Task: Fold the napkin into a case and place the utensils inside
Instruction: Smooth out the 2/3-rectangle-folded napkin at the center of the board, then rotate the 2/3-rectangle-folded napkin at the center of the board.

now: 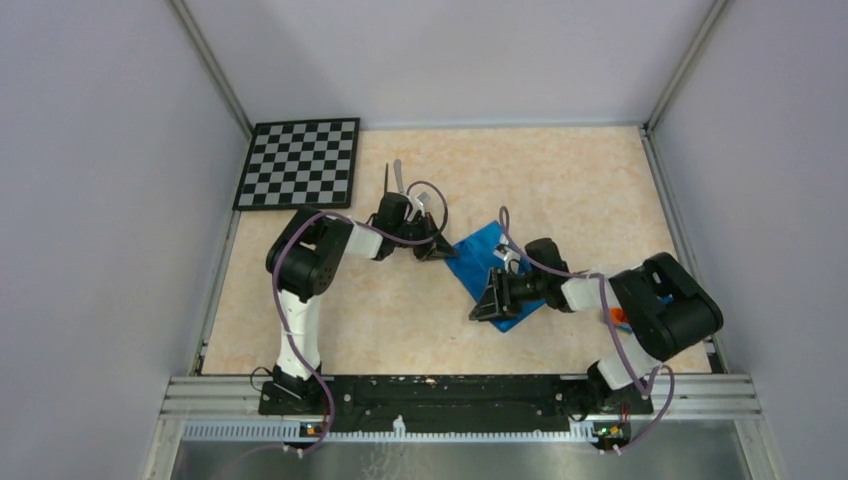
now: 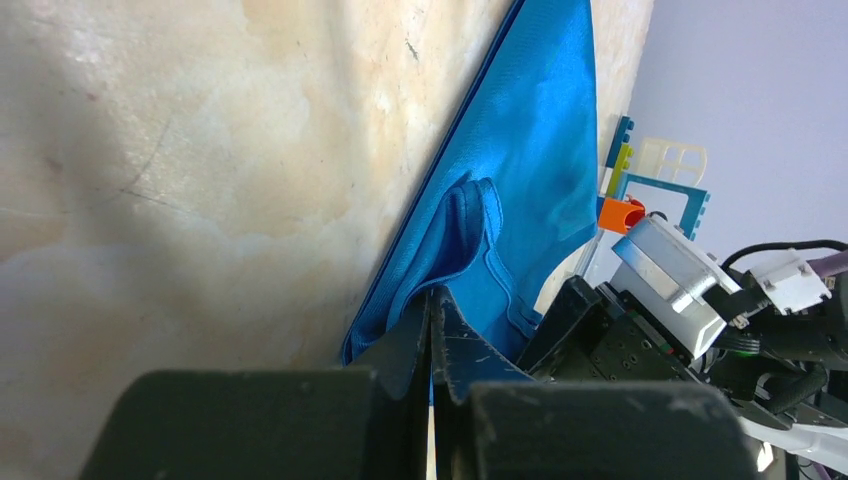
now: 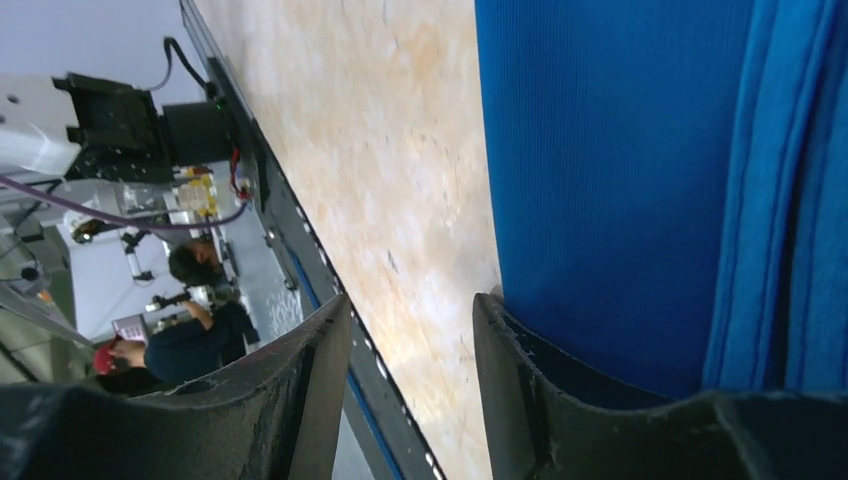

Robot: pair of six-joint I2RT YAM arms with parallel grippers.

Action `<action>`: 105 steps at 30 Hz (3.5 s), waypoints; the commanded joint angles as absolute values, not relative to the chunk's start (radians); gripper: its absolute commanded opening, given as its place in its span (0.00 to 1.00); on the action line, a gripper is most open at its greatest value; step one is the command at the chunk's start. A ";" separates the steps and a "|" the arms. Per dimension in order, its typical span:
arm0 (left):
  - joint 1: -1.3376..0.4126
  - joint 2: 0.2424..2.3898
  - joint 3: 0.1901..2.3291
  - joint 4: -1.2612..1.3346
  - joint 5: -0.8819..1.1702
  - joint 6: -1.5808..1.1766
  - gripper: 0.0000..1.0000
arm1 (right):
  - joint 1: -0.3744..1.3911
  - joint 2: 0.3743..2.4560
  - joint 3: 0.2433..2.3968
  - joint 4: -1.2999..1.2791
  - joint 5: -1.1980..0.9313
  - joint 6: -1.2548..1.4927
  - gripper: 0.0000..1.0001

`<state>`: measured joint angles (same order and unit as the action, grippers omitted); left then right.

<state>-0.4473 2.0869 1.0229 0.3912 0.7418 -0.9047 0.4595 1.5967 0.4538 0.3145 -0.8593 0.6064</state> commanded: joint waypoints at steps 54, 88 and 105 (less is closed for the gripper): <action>-0.653 1.258 0.757 -0.264 0.492 -0.690 0.75 | 0.378 1.037 0.493 -0.239 -0.406 0.581 0.67; -0.899 1.614 1.110 -0.460 0.218 -0.674 0.76 | 0.411 1.023 0.462 -0.340 -0.067 0.755 0.70; -1.315 2.115 1.708 -0.944 -0.345 -1.036 0.65 | 0.078 0.867 0.476 -0.488 0.005 0.768 0.76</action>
